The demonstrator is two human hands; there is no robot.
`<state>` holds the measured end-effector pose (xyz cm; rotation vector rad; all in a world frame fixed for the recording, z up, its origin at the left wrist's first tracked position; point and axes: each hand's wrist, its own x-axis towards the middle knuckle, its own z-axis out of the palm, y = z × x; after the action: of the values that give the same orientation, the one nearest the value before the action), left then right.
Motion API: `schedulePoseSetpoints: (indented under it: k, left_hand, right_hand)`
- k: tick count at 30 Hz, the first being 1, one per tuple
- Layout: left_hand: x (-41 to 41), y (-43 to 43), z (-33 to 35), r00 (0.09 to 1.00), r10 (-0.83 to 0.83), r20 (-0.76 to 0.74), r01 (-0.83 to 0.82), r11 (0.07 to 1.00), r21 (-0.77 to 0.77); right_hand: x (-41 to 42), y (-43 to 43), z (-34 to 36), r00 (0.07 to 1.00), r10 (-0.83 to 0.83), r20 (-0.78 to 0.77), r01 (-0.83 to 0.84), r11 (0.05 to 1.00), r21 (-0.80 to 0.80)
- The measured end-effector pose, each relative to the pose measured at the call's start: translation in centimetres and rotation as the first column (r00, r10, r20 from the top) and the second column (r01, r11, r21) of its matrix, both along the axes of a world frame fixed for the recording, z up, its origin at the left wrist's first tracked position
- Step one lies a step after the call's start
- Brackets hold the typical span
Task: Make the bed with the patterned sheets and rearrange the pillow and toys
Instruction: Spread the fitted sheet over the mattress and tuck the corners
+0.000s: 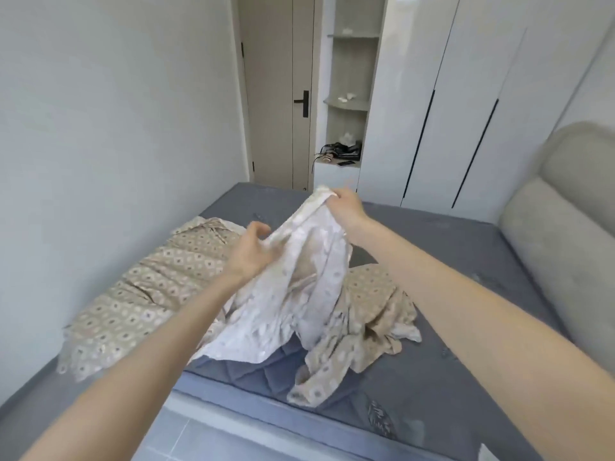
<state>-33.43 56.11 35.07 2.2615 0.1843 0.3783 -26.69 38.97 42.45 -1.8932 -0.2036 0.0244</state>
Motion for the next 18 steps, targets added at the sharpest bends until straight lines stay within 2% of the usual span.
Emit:
schedulePoseSetpoints:
  k: [2,3,5,6,7,8,10,11,13,14,18]
  left_hand:
    - [0.5,-1.8,0.0,0.987,-0.122,-0.100,0.129,0.989,0.067]
    - [0.7,-2.4,-0.2,0.984,-0.127,-0.123,0.141,0.984,0.110]
    - [1.0,-3.0,-0.2,0.992,-0.061,-0.113,0.079,0.985,0.155]
    - [1.0,-2.9,0.0,0.995,-0.025,-0.092,0.038,0.988,0.147]
    - [1.1,-2.8,0.2,0.997,0.009,-0.073,0.000,0.994,0.113]
    - [1.1,-2.5,0.5,0.998,0.045,-0.042,-0.042,0.996,0.073]
    - [0.8,-2.3,1.2,0.993,0.114,0.026,-0.115,0.992,0.044]
    - [0.7,-2.4,1.6,0.990,0.131,0.053,-0.134,0.990,0.055]
    - [0.4,-3.0,2.0,0.982,0.162,0.097,-0.167,0.985,0.045]
    - [0.2,-3.4,2.0,0.976,0.181,0.123,-0.181,0.983,-0.008]
    - [-0.6,-3.9,2.0,0.956,0.235,0.177,-0.211,0.966,-0.146]
  right_hand:
    - [-0.3,-0.2,-0.2,0.994,0.071,-0.088,-0.070,0.997,0.016]
    - [-0.5,-0.4,-0.2,0.989,0.101,-0.105,-0.101,0.995,0.004]
    - [-0.9,-1.7,-0.1,0.979,0.180,-0.093,-0.189,0.977,-0.099]
    - [-0.8,-2.8,-0.4,0.966,0.240,-0.091,-0.255,0.944,-0.212]
    - [-0.8,-4.0,-0.8,0.948,0.295,-0.121,-0.319,0.875,-0.363]
    - [-0.9,-5.2,-1.4,0.934,0.321,-0.157,-0.354,0.766,-0.537]
    - [-1.5,-6.6,-3.6,0.942,0.306,-0.140,-0.291,0.531,-0.796]
    - [-1.8,-6.9,-4.9,0.959,0.270,-0.087,-0.211,0.477,-0.853]
    - [-2.5,-7.3,-6.7,0.990,0.138,0.040,-0.031,0.479,-0.877]
    - [-2.5,-7.6,-7.5,0.994,0.068,0.087,0.043,0.491,-0.870]
    - [-2.0,-10.4,-9.0,0.978,-0.178,0.107,0.192,0.582,-0.790]
